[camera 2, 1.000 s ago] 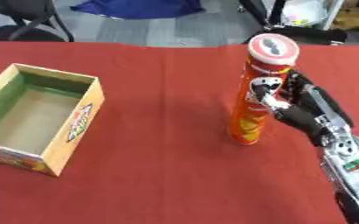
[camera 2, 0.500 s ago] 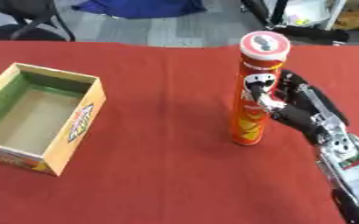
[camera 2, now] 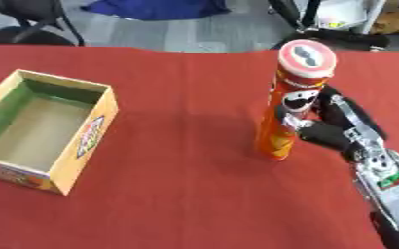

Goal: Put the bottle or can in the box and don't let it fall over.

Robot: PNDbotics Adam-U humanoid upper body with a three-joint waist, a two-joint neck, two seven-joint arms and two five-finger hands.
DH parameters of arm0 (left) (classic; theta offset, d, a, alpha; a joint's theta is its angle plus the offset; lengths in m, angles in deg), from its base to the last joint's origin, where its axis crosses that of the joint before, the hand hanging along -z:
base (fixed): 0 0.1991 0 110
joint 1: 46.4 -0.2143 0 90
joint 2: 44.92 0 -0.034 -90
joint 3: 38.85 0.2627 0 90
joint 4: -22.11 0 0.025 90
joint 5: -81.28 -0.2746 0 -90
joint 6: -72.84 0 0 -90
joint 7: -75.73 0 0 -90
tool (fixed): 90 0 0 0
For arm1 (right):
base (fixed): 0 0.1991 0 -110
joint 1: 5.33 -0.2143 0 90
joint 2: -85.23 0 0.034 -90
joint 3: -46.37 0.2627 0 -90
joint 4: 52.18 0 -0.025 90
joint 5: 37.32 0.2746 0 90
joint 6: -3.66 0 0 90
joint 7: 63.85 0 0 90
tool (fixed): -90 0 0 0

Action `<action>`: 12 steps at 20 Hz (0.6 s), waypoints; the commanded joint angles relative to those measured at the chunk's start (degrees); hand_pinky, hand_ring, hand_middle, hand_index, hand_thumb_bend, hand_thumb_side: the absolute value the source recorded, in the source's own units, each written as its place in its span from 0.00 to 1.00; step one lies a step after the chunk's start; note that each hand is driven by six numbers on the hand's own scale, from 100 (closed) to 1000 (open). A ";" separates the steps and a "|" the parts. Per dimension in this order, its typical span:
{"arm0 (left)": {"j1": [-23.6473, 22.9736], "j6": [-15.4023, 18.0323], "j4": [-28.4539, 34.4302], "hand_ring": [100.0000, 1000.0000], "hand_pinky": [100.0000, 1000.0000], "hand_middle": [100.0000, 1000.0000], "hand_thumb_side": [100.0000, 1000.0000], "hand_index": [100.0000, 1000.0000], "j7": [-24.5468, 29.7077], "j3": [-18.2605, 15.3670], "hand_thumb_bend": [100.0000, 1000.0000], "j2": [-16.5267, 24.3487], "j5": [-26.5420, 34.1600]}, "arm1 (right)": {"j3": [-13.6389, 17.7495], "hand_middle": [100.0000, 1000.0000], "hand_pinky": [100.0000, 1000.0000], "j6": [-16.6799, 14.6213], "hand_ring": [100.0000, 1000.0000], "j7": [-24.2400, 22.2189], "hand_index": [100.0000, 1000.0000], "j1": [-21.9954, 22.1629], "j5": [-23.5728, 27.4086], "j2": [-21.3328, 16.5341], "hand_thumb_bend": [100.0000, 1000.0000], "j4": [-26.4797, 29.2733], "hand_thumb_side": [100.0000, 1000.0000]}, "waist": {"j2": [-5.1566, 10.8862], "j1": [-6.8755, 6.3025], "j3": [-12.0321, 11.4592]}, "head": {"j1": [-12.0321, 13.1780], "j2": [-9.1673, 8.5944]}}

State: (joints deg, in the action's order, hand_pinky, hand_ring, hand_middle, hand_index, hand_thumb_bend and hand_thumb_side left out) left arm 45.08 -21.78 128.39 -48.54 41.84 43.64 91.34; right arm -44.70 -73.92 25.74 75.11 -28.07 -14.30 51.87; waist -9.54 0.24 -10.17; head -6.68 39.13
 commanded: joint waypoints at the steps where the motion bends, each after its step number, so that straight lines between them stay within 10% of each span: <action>1: 0.36 0.05 0.86 0.81 0.68 0.65 0.81 0.66 0.19 -0.06 0.90 0.83 -0.11 | 0.76 0.86 1.00 0.23 0.99 -0.56 0.96 -0.26 -1.02 -1.56 0.30 1.09 0.14 | 0.50 -0.08 0.12 | 0.06 -0.71; 12: 0.28 0.00 0.84 0.81 0.68 0.65 0.81 0.66 0.26 -0.04 0.89 0.79 -0.15 | 0.79 0.86 1.00 1.15 0.99 -0.39 0.96 -0.57 -0.95 -1.39 0.29 0.70 0.17 | 0.54 -0.07 0.12 | 0.09 -0.98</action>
State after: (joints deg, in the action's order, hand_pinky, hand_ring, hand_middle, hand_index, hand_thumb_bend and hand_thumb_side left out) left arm 45.08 -21.87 128.39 -48.44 41.84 43.64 91.34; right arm -44.38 -72.91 25.23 75.10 -29.01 -14.30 51.86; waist -9.54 0.24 -10.02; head -6.67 38.70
